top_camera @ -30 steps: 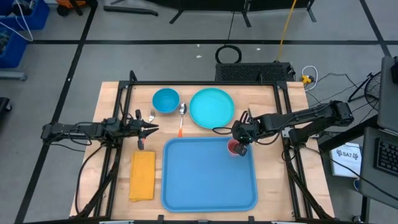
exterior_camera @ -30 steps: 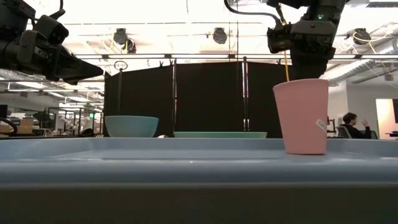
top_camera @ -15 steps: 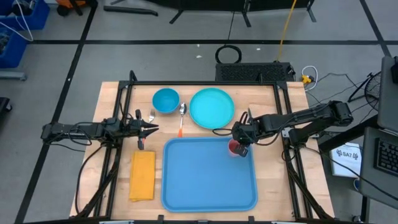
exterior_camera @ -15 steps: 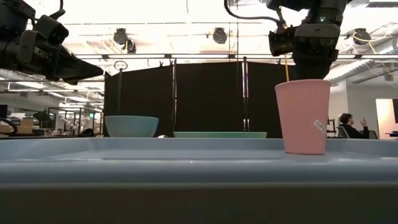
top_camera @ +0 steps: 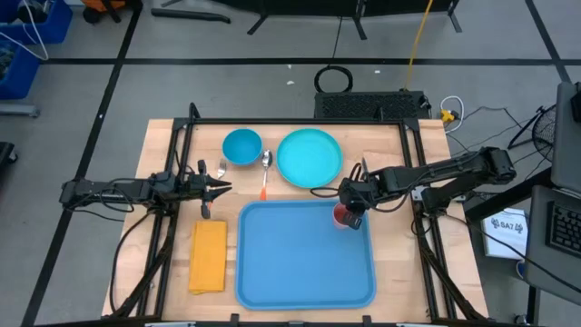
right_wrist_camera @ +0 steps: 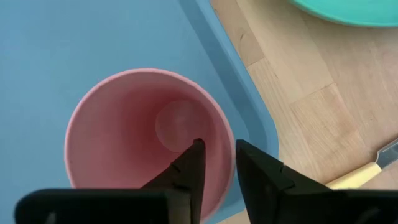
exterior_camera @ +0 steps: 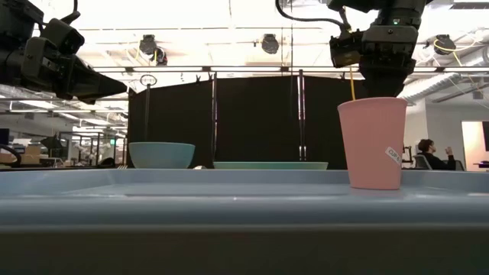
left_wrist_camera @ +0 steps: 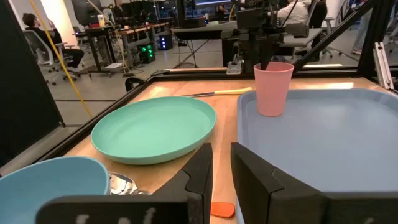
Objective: Set up tray
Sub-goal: Put the pink cup on the blue tray, then put the blue plate on the blue tray to the bottom left of the pink cup
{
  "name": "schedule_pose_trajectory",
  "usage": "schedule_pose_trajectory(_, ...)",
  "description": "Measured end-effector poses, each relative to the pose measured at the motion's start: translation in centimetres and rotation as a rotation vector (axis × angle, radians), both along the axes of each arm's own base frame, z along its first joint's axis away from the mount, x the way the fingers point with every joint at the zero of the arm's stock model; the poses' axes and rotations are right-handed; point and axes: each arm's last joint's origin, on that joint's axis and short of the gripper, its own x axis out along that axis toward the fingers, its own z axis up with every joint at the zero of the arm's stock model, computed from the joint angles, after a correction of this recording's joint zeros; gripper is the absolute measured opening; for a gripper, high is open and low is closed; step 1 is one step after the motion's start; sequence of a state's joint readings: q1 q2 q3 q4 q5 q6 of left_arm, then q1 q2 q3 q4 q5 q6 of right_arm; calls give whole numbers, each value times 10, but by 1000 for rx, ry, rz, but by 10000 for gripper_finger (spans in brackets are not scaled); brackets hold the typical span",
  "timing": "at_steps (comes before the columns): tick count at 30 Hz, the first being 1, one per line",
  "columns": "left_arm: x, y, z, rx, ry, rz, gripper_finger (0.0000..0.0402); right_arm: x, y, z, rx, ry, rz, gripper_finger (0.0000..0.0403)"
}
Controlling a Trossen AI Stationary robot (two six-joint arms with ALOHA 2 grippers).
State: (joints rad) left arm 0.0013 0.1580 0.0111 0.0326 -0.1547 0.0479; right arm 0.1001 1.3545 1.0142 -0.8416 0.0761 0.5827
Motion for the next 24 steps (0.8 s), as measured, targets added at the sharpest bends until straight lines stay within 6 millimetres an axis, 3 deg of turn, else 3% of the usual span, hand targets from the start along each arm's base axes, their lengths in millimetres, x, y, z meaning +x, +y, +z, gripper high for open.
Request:
schedule_pose_trajectory(14, 0, 0, 0, 0, -1, 0, 63, -23, -13, 46, -77, -276, -45, 111)
schedule_pose_trajectory(20, 0, 0, 0, 0, 0, 0, 63, -19, -25, 74, -239, -538, -29, 112)
schedule_pose_trajectory(24, 0, 0, 0, 0, 0, 0, 63, -14, -41, 81, -305, -611, -61, 113)
